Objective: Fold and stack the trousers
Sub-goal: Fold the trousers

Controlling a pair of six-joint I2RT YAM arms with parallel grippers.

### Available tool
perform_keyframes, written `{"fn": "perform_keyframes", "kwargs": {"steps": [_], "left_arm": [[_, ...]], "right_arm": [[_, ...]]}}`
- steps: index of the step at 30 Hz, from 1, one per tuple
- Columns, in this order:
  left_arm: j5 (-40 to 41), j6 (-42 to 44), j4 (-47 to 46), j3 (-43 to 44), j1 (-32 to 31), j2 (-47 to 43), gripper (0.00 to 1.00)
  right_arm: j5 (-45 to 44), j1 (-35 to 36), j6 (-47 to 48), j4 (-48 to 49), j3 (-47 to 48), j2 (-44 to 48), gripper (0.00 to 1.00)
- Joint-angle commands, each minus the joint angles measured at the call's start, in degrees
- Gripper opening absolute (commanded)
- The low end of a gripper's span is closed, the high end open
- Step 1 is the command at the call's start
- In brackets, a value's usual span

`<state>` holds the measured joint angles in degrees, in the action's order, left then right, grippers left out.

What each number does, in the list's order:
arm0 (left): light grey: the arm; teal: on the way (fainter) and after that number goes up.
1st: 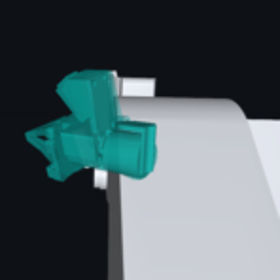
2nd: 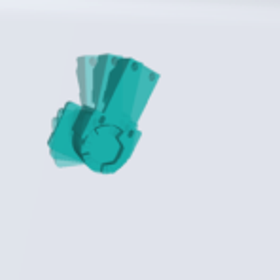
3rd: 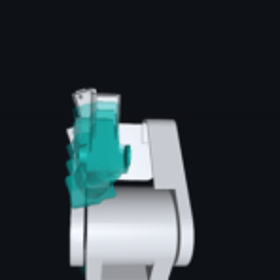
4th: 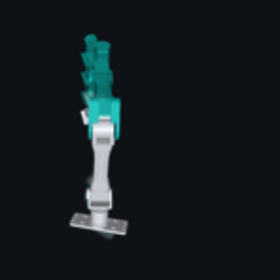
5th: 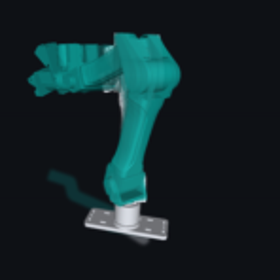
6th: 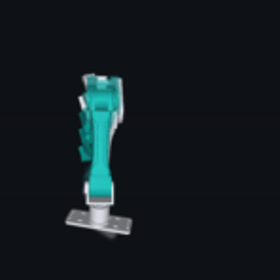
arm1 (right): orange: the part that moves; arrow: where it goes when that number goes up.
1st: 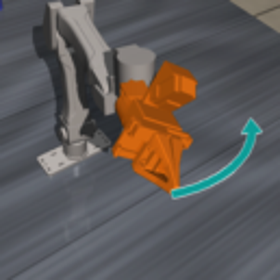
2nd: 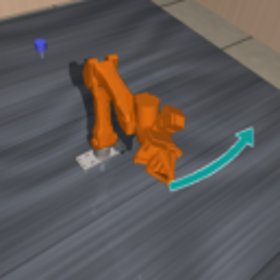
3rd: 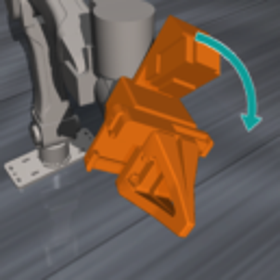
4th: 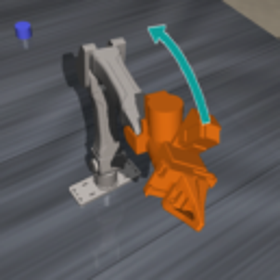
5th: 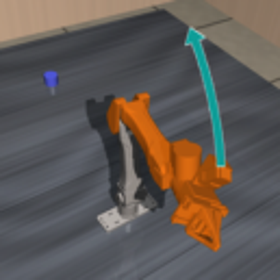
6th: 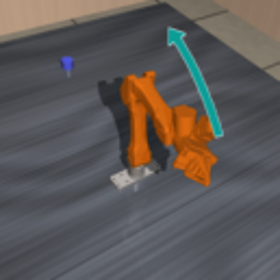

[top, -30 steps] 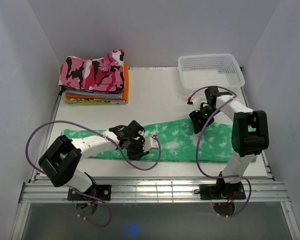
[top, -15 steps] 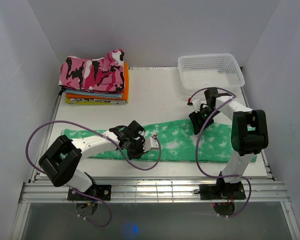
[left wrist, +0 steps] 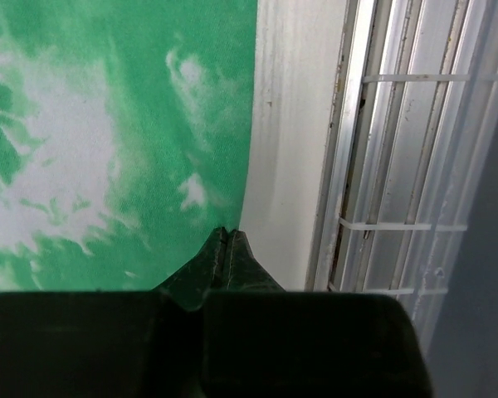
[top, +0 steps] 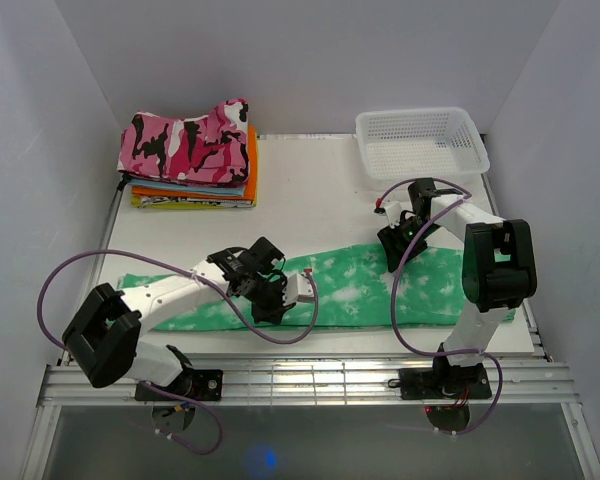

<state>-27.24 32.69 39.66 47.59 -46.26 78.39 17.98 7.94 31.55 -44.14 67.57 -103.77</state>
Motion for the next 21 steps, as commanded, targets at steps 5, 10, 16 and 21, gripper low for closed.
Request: {"fn": "perform_keyframes", "kwargs": {"steps": [5, 10, 16, 21], "left_arm": [[-5.27, 1.59, 3.23, -1.8, -0.41, 2.99, 0.0], [-2.92, -0.07, -0.45, -2.33, -0.32, 9.22, 0.0], [4.91, -3.07, -4.77, -2.42, 0.29, 11.87, 0.27], [5.62, -4.3, -3.89, -0.58, 3.62, 8.28, 0.4]], "right_arm": [[-1.19, -0.12, -0.88, 0.46, -0.86, 1.37, 0.61], [-1.19, -0.12, -0.7, -0.07, -0.42, 1.46, 0.61], [-1.45, -0.12, 1.84, -2.53, -0.95, 4.36, 0.61], [-2.07, -1.61, 6.24, -5.51, -1.22, 8.22, 0.63]]}}
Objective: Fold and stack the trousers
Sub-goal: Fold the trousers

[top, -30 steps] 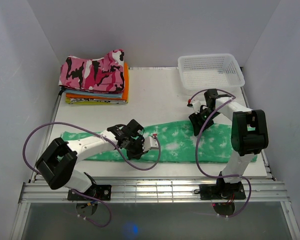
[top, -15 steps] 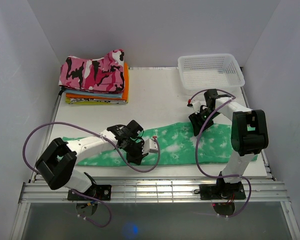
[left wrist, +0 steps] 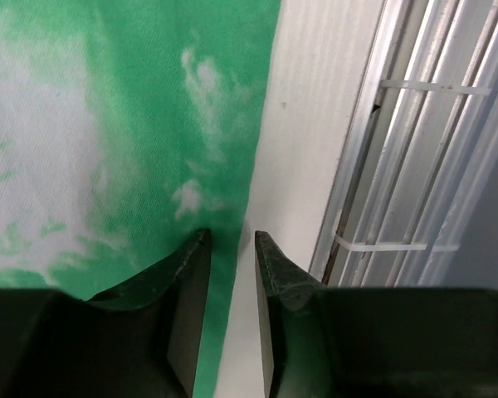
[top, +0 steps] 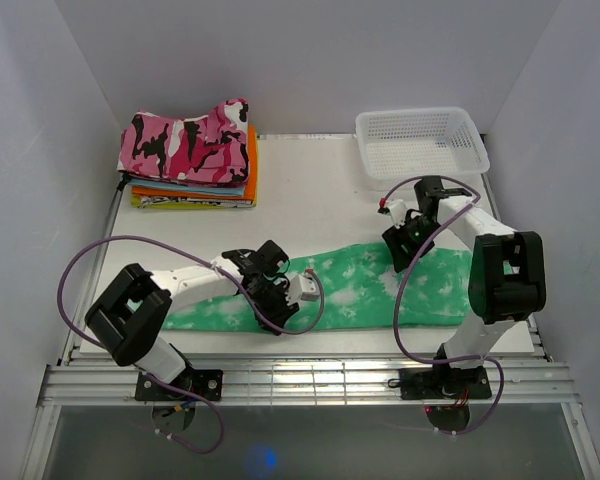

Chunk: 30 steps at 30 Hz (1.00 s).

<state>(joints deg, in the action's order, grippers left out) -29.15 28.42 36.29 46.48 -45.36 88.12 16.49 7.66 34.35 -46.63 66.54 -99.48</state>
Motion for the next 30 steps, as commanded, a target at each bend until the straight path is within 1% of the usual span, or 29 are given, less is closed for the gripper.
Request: {"fn": "perform_keyframes", "kwargs": {"steps": [1, 3, 4, 5, 6, 7, 8, 9, 11, 12, 14, 15, 16, 17, 19, 20, 21, 22, 24, 25, 28, 30], "left_arm": [[7.18, 0.14, 0.87, 1.41, 3.35, -2.15, 0.41], [6.3, -0.82, 2.02, 4.74, 5.71, -5.39, 0.47], [5.6, -1.44, 3.94, 6.15, 6.86, -6.28, 0.53], [4.98, -2.05, 4.92, 7.82, 8.17, -7.07, 0.55], [4.02, -3.54, 6.23, 9.49, 11.41, -7.78, 0.57], [3.4, -3.99, 8.94, 12.9, 13.27, -7.87, 0.58], [2.87, -4.25, 10.36, 14.59, 15.37, -7.79, 0.58], [2.17, -4.6, 11.51, 16.17, 19.57, -7.61, 0.58], [1.29, -5.92, 14.15, 20.13, 24.07, -7.08, 0.58], [1.11, -6.36, 14.5, 21.1, 28.62, -6.99, 0.59], [3.65, -6.9, 15.64, 23.2, 33.21, -5.59, 0.59], [3.74, -6.02, 16.61, 23.91, 38.8, -4.72, 0.58], [5.14, -5.23, 17.92, 24.79, 41.56, -3.66, 0.58], [6.2, -3.48, 18.72, 26.71, 47.15, -1.3, 0.57], [7.95, -0.4, 23.18, 29.79, 52.11, 1.78, 0.55], [8.83, 1.87, 24.17, 31.29, 54.31, 4.84, 0.55], [9.45, 3.38, 25.74, 34.0, 57.9, 6.44, 0.54], [9.55, 5.13, 29.24, 35.68, 59.5, 8.02, 0.52], [9.11, 9.08, 31.9, 39.63, 64.41, 11.44, 0.51], [9.98, 10.15, 33.65, 40.44, 65.39, 12.33, 0.51], [13.32, 14.72, 34.46, 40.89, 68.82, 14.01, 0.51], [14.9, 16.65, 32.88, 39.92, 70.84, 14.1, 0.51]], "right_arm": [[-0.5, -1.94, 3.88, -4.16, 0.07, 4.38, 0.64], [0.56, -3.96, 5.02, -5.57, 1.48, 5.17, 0.65], [0.91, -4.84, 5.46, -7.23, 2.09, 5.26, 0.65], [1.69, -5.54, 5.9, -8.2, 2.97, 5.35, 0.65], [1.88, -6.86, 7.04, -8.91, 3.15, 5.53, 0.65], [1.79, -6.87, 7.57, -9.44, 2.98, 5.7, 0.65], [1.62, -8.61, 8.1, -9.88, 2.46, 6.14, 0.65], [1.27, -9.41, 8.71, -9.88, 0.88, 6.32, 0.65], [0.39, -9.77, 10.47, -9.27, -1.06, 6.23, 0.65], [0.12, -9.86, 10.74, -9.01, -2.54, 6.06, 0.64], [-0.05, -9.95, 11.0, -8.39, -3.17, 5.01, 0.64], [-0.06, -9.95, 10.92, -7.95, -3.17, 4.56, 0.64], [-0.06, -9.95, 10.83, -7.86, -2.91, 4.12, 0.63], [-0.23, -9.95, 10.91, -7.86, -2.56, 2.99, 0.63], [-0.23, -10.03, 10.92, -8.12, -1.42, 1.84, 0.63], [0.03, -10.03, 11.26, -8.47, -0.98, 0.7, 0.62], [0.29, -9.95, 11.44, -8.91, -0.54, 0.0, 0.62], [0.64, -9.95, 11.62, -10.22, -0.02, -0.71, 0.62], [1.35, -9.95, 11.79, -11.72, 1.92, -3.17, 0.62], [1.44, -9.95, 11.71, -12.77, 2.62, -3.87, 0.62], [1.09, -9.95, 11.09, -14.1, 5.69, -6.86, 0.61], [0.3, -9.95, 10.39, -14.71, 7.89, -8.62, 0.61]]}}
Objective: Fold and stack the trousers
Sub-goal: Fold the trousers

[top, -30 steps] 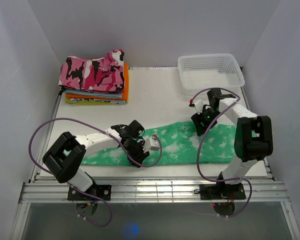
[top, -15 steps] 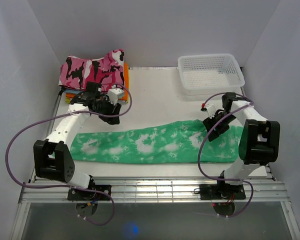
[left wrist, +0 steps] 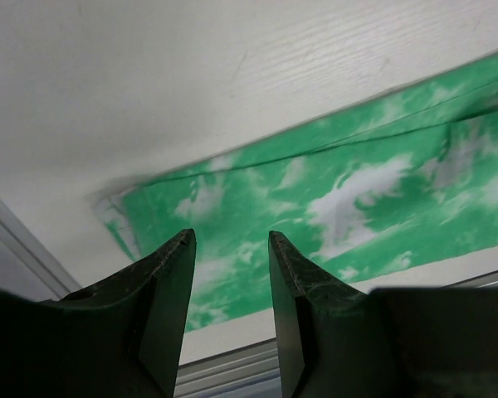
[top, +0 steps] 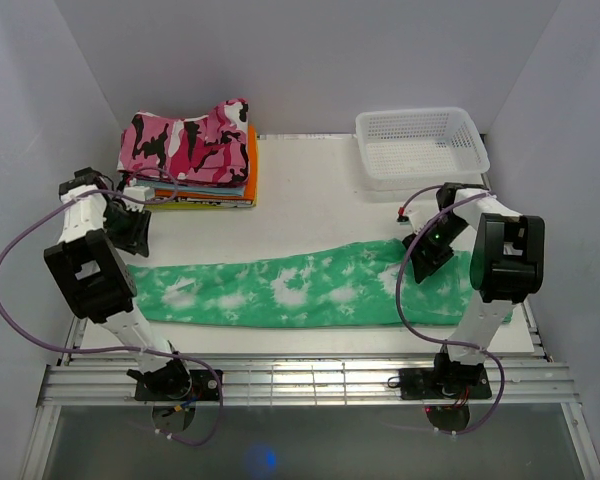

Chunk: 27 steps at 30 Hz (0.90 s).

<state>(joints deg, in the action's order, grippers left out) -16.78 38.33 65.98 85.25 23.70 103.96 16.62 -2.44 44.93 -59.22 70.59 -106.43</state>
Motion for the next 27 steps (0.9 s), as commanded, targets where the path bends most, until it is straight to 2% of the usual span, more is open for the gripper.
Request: {"fn": "perform_keyframes", "kwargs": {"steps": [1, 9, 15, 27], "left_arm": [[2.8, 7.46, 1.8, 0.01, 2.39, -1.48, 0.5], [1.66, 10.89, -2.42, -1.06, 8.81, 2.73, 0.48], [-1.06, 12.12, -3.83, 1.58, 9.34, 6.68, 0.46], [-4.14, 8.87, -5.77, 6.68, 9.34, 13.9, 0.4]], "right_arm": [[-0.1, 0.15, -0.45, -2.39, 4.47, -2.11, 0.61], [-2.03, 0.24, -2.39, -4.59, 9.22, -4.93, 0.61], [-3.7, 0.5, -3.44, -4.76, 10.27, -6.07, 0.61], [-4.32, 0.94, -4.23, -5.11, 11.5, -7.3, 0.61]]}}
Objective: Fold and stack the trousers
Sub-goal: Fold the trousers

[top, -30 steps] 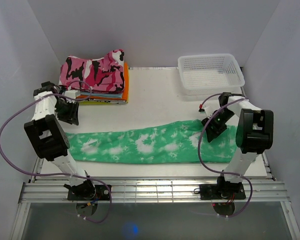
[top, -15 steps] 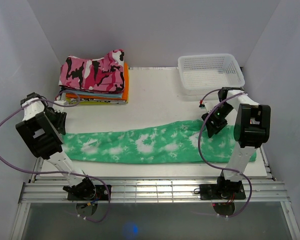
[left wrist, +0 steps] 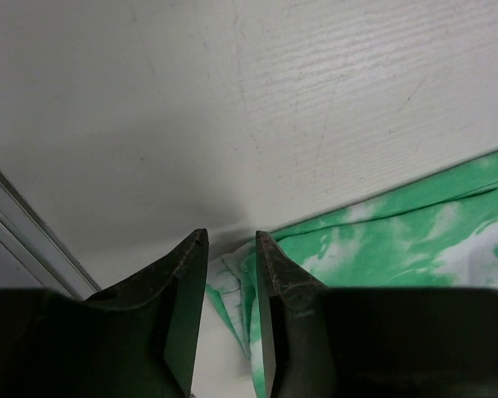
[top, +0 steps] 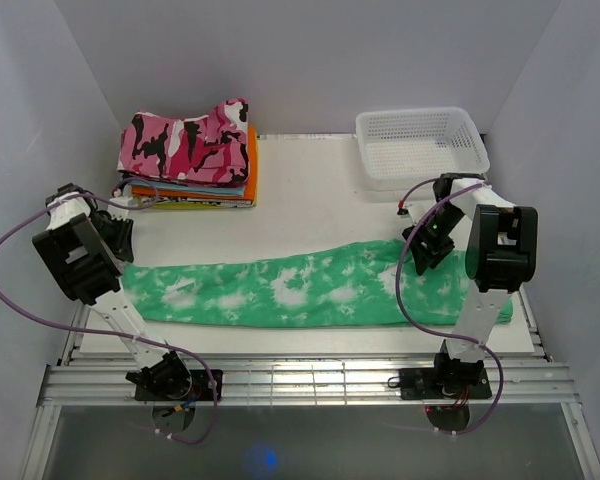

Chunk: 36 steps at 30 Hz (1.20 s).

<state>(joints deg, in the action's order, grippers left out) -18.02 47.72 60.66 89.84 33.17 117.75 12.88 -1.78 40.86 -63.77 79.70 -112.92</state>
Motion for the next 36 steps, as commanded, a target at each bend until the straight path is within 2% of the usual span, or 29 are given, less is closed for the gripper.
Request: {"fn": "perform_keyframes", "kwargs": {"steps": [1, 9, 13, 16, 19, 20, 36], "left_arm": [[-3.07, -0.44, -0.02, 2.09, -0.12, 0.28, 0.39], [-3.34, -0.7, 1.47, -1.07, -0.12, -1.03, 0.33], [-3.6, -1.14, 1.47, -1.86, -0.12, -1.83, 0.2], [-3.51, -1.58, 1.74, -1.25, -0.12, -2.0, 0.16], [-2.64, -1.93, 1.91, -0.72, -0.21, -2.26, 0.07], [-2.29, -2.11, 1.91, -0.63, -0.03, -2.35, 0.0], [3.43, -4.39, -5.29, -3.8, 1.11, -7.28, 0.0]], "right_arm": [[-0.49, 0.29, -0.17, -0.57, 2.48, -0.89, 0.61], [-0.49, 0.29, -0.17, -0.3, 2.65, -1.69, 0.6], [-0.49, 0.29, -0.17, -0.13, 2.56, -1.86, 0.6], [-0.49, 0.29, 0.01, -0.22, 2.74, -2.04, 0.6], [-0.67, 0.29, 0.1, -0.04, 2.92, -2.3, 0.59], [-0.75, 0.29, 0.1, 0.05, 2.92, -2.39, 0.59], [-3.48, 0.29, -0.26, 4.09, -1.74, -0.63, 0.55]]}}
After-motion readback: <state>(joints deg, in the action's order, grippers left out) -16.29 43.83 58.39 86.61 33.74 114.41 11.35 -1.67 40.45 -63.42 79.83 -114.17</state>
